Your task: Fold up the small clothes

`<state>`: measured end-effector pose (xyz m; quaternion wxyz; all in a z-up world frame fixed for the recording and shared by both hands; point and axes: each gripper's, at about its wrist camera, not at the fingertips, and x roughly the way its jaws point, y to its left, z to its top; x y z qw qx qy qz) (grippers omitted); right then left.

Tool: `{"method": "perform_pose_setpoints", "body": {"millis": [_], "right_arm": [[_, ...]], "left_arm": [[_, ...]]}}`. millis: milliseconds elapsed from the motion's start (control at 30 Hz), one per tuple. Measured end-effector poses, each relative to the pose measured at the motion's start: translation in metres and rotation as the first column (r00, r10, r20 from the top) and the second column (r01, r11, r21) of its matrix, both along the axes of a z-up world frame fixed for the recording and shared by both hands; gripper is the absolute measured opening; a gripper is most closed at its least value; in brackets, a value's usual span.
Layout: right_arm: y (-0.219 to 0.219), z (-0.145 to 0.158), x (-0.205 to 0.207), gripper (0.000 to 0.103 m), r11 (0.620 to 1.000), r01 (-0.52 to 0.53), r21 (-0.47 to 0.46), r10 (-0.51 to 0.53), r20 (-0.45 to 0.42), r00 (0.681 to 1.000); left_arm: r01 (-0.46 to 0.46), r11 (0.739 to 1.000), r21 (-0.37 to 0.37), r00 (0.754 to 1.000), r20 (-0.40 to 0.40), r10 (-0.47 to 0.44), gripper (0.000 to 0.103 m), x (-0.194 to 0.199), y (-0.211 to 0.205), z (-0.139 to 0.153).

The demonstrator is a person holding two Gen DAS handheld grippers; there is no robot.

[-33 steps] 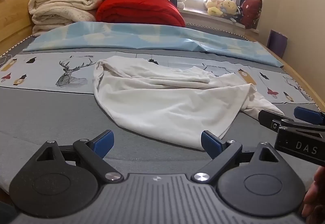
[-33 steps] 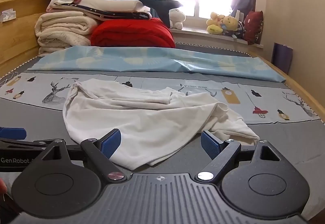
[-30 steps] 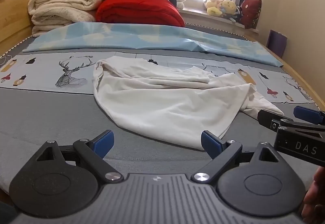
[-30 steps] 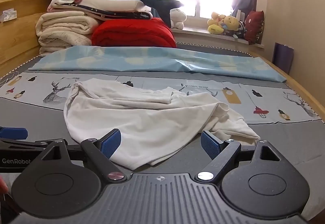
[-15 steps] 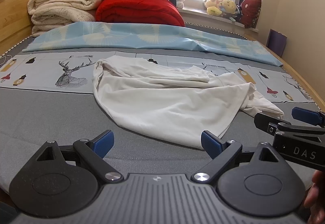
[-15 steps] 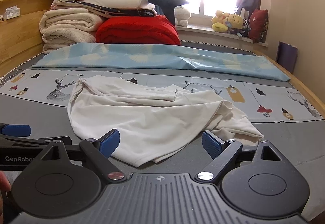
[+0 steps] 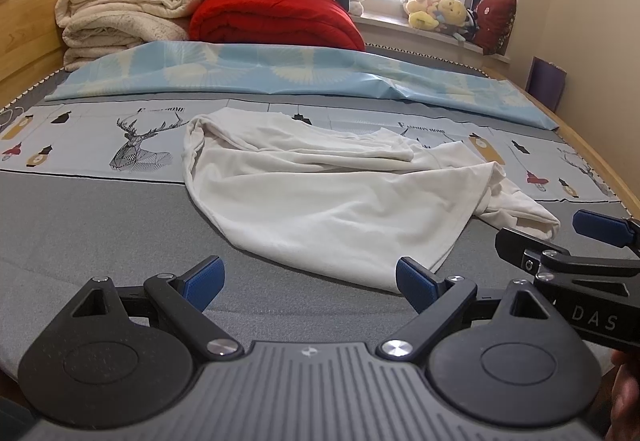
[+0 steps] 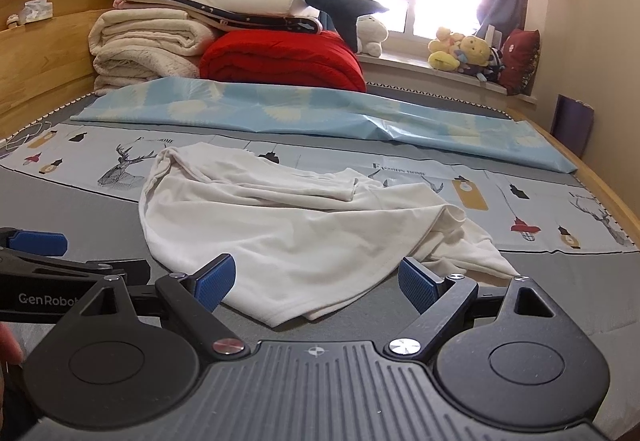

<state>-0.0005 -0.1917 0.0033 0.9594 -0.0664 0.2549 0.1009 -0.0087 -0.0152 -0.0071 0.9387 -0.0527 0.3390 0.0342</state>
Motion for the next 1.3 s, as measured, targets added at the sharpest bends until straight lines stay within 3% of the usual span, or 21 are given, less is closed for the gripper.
{"method": "perform_pose_setpoints", "body": {"millis": [900, 967, 1000, 1067, 1100, 1133, 1167, 1300], "right_arm": [[0.001, 0.000, 0.001, 0.089, 0.999, 0.006, -0.045, -0.006, -0.004, 1.000], [-0.004, 0.004, 0.001, 0.079, 0.999, 0.021, -0.033, -0.021, -0.011, 1.000], [-0.010, 0.007, 0.003, 0.073, 0.999, 0.040, -0.010, -0.040, -0.023, 0.999], [-0.026, 0.012, 0.010, 0.047, 0.994, 0.090, 0.058, -0.086, -0.065, 0.994], [-0.035, 0.016, 0.016, 0.043, 0.989, 0.118, 0.085, -0.111, -0.076, 0.991], [-0.044, 0.021, 0.022, 0.036, 0.985, 0.139, 0.100, -0.132, -0.078, 0.988], [-0.052, 0.027, 0.028, 0.033, 0.982, 0.154, 0.109, -0.146, -0.072, 0.987], [-0.081, 0.039, 0.058, 0.033, 0.978, 0.178, 0.104, -0.174, -0.046, 0.984]], "left_arm": [[0.004, 1.000, 0.009, 1.000, -0.004, -0.004, 0.095, 0.000, -0.001, -0.002], [0.009, 1.000, 0.020, 1.000, 0.000, -0.009, 0.094, -0.001, -0.001, -0.004], [0.013, 1.000, 0.025, 1.000, 0.005, -0.013, 0.092, -0.001, -0.002, -0.004], [0.020, 0.999, 0.036, 1.000, 0.000, -0.020, 0.077, -0.001, -0.003, -0.006], [0.023, 0.999, 0.031, 1.000, -0.009, -0.022, 0.072, 0.000, -0.003, -0.008], [0.025, 0.999, 0.019, 0.999, -0.020, -0.025, 0.061, 0.000, -0.001, -0.009], [0.030, 1.000, 0.007, 0.999, -0.033, -0.030, 0.050, 0.002, 0.000, -0.010], [0.059, 0.998, -0.011, 0.996, -0.073, -0.060, 0.035, 0.007, -0.003, -0.016]]}}
